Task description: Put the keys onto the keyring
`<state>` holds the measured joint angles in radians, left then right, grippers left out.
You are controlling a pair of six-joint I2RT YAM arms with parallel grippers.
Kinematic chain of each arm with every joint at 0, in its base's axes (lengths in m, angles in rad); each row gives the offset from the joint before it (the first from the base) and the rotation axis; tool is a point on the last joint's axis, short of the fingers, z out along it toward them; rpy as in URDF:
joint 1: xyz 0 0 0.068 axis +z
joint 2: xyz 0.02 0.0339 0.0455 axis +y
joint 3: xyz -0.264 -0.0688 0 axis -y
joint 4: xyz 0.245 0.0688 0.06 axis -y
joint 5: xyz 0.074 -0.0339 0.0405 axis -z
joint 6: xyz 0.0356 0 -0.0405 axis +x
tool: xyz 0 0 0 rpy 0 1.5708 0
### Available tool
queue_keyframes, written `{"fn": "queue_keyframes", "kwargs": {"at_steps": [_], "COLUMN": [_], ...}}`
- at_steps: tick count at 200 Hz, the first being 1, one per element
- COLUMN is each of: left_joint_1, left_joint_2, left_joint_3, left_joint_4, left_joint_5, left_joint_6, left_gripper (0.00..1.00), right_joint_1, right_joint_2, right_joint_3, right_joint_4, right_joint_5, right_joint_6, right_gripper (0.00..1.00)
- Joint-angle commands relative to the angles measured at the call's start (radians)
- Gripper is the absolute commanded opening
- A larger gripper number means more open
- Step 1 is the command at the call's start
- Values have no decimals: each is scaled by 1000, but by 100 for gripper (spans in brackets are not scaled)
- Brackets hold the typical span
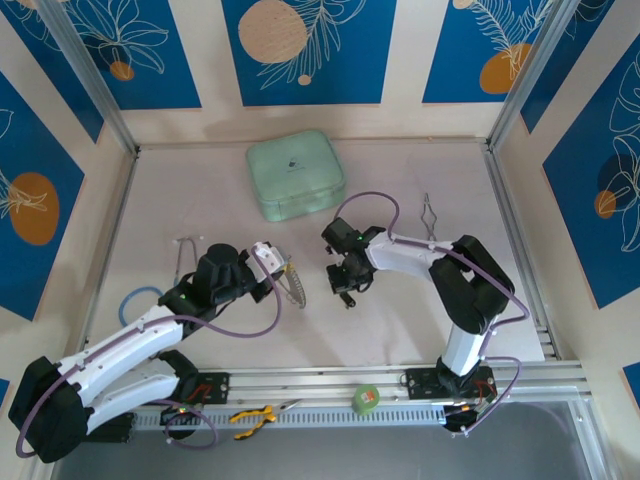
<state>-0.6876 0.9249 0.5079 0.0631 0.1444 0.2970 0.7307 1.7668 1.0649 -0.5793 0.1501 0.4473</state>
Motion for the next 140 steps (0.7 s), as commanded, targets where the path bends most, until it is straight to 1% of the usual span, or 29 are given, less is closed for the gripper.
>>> {"fn": "queue_keyframes", "kwargs": {"at_steps": [1,11,31,44,72,140], "left_joint_1": [-10,-9,-10,-10,-10,-10], "left_joint_2": [1,4,4,6,9,6], "left_joint_3": [24,23,23,24,25,25], "left_joint_4": [31,29,30,30,30,26], "left_joint_5": [-14,-14,-14,-14,-15,-17], "left_joint_6": [3,4,7,10,12,15], "left_gripper": [0,0,0,0,0,0], "right_joint_1": [-6,-7,-9,-10,-11,-10], "right_joint_2": [24,28,30,27,23,1], "right_joint_3": [28,27,26,26,30,32], "right_joint_4": [35,35,28,20,-5,-34], "right_joint_5": [-13,-13,-11,-7,-13,-13], "right_joint_6": [14,16,18,15,3,1], "right_gripper": [0,0,9,12,14,15]}}
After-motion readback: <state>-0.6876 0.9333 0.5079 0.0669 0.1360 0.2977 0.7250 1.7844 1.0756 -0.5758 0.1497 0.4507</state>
